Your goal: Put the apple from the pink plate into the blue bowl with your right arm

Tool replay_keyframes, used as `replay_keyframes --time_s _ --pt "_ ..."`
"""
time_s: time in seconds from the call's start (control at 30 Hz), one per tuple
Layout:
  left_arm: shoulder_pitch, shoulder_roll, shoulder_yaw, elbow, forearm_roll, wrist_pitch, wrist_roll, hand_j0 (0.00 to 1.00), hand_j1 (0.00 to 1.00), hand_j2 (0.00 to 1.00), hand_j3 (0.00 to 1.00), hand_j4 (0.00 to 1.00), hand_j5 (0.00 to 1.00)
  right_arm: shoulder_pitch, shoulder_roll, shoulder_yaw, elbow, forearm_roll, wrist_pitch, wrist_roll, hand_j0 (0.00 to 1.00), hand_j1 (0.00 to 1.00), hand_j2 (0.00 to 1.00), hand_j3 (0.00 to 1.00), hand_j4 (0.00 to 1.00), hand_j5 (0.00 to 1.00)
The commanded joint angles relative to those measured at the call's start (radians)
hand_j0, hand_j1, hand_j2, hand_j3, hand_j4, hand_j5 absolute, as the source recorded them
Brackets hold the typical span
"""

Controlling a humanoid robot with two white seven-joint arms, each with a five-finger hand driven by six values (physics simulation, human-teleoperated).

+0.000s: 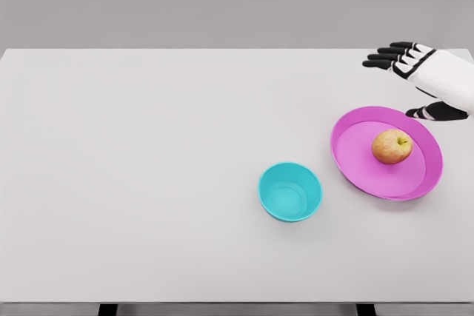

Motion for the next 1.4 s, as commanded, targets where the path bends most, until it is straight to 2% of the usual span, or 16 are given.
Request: replay_keyframes --time_s 0.0,0.17,0.23,0.27,0.37,0.47,0.53,0.6,0.67,0.73,0.77,0.83,0.93,1.1,1.23,1.37 --pt "0.000 0.000 0.000 0.000 0.001 0.000 0.000 1.00 1.00 1.00 1.00 1.00 1.00 0.000 -0.002 0.001 0.008 -0.002 0.002 0.000 1.00 1.00 1.00 1.00 1.00 1.00" --pt "0.000 0.000 0.000 0.000 0.001 0.000 0.000 1.00 1.00 1.00 1.00 1.00 1.00 0.011 -0.044 0.000 0.028 -0.005 0.036 -0.002 1.00 1.00 1.00 1.00 1.00 1.00" --pt "0.000 0.000 0.000 0.000 0.000 0.000 0.000 1.00 1.00 1.00 1.00 1.00 1.00 0.037 -0.051 -0.002 0.034 -0.005 0.036 0.004 1.00 1.00 1.00 1.00 1.00 1.00" --pt "0.000 0.000 0.000 0.000 0.000 0.000 0.000 1.00 1.00 1.00 1.00 1.00 1.00 0.038 -0.073 -0.005 0.034 -0.005 0.030 0.093 1.00 1.00 1.00 1.00 1.00 1.00" --pt "0.000 0.000 0.000 0.000 0.000 0.000 0.000 1.00 1.00 1.00 1.00 1.00 1.00 0.038 -0.073 -0.048 0.034 -0.005 0.024 0.342 1.00 1.00 1.00 1.00 1.00 1.00" --pt "0.000 0.000 0.000 0.000 0.001 0.000 0.000 1.00 1.00 1.00 1.00 1.00 1.00 0.037 -0.074 -0.073 0.033 -0.003 0.022 0.443 1.00 1.00 1.00 1.00 1.00 1.00" --pt "0.000 0.000 0.000 0.000 0.001 0.000 0.000 1.00 1.00 1.00 1.00 1.00 1.00 0.021 -0.074 -0.073 0.036 -0.005 0.028 0.443 1.00 1.00 1.00 1.00 1.00 1.00" --pt "0.000 0.000 0.000 0.001 0.000 0.000 0.000 1.00 1.00 1.00 1.00 1.00 1.00 0.012 -0.048 -0.073 0.077 -0.006 0.036 0.443 1.00 1.00 1.00 1.00 1.00 1.00" --pt "0.000 0.000 0.000 0.000 0.000 0.000 0.000 1.00 1.00 1.00 1.00 1.00 1.00 -0.034 -0.015 -0.054 0.139 -0.006 0.035 0.443 1.00 1.00 1.00 1.00 1.00 1.00" --pt "0.000 0.000 0.000 0.000 0.000 0.000 0.000 1.00 1.00 1.00 1.00 1.00 1.00 -0.070 -0.001 -0.007 0.151 -0.003 0.032 0.443 1.00 1.00 1.00 1.00 1.00 1.00" --pt "0.000 0.000 0.000 0.000 0.001 0.000 0.000 1.00 1.00 1.00 1.00 1.00 1.00 -0.112 0.008 0.055 0.154 -0.002 0.032 0.443 1.00 1.00 1.00 1.00 1.00 1.00" --pt "0.000 0.000 0.000 0.000 0.000 0.000 0.000 1.00 1.00 1.00 1.00 1.00 1.00 -0.152 0.027 0.115 0.177 0.000 0.032 0.443 1.00 1.00 1.00 1.00 1.00 1.00" --pt "0.000 0.000 0.000 0.000 0.000 0.000 0.000 1.00 1.00 1.00 1.00 1.00 1.00 -0.161 0.036 0.156 0.202 0.001 0.033 0.443 1.00 1.00 1.00 1.00 1.00 1.00" --pt "0.000 0.000 0.000 0.000 0.000 0.000 0.000 1.00 1.00 1.00 1.00 1.00 1.00 -0.163 0.050 0.159 0.228 0.005 0.033 0.443 1.00 1.00 1.00 1.00 1.00 1.00" --pt "0.000 0.000 0.000 0.000 0.000 0.000 0.000 1.00 1.00 1.00 1.00 1.00 1.00 -0.216 0.076 0.230 0.289 0.005 0.030 0.443 1.00 1.00 1.00 1.00 1.00 1.00" --pt "0.000 0.000 0.000 0.000 0.001 0.000 0.000 1.00 1.00 1.00 1.00 1.00 1.00 -0.221 0.081 0.245 0.295 0.005 0.028 0.443 1.00 1.00 1.00 1.00 1.00 1.00"
